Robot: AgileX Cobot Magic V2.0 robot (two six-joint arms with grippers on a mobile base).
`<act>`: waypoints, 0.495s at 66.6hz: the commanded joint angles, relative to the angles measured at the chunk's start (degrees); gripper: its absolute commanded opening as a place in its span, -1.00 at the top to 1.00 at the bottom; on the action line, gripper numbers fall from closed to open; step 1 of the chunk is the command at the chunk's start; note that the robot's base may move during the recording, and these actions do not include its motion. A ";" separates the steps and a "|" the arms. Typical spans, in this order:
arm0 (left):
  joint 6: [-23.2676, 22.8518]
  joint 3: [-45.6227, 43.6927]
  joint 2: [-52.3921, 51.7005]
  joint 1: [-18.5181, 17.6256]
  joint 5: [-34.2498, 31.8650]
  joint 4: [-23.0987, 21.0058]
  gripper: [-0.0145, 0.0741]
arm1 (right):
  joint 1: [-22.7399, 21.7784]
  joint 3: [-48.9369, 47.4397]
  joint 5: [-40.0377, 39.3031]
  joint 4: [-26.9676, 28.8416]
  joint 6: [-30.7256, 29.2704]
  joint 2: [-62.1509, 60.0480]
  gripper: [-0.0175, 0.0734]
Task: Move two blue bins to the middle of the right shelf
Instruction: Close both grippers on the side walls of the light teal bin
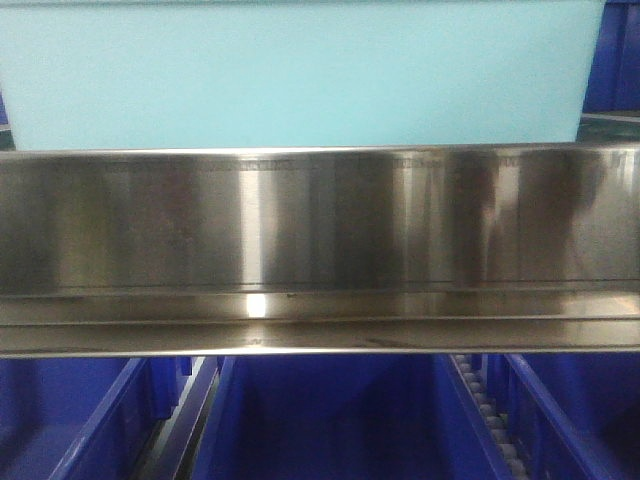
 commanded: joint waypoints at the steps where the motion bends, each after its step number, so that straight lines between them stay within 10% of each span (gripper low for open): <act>1: -0.06 -5.58 6.84 -0.33 1.66 -0.03 0.92 | 0.00 -6.27 2.71 0.08 -0.37 7.77 0.97; 33: -0.06 -16.16 25.21 -0.33 -11.02 -1.90 0.92 | 0.12 -19.63 3.57 4.11 -0.37 28.55 0.97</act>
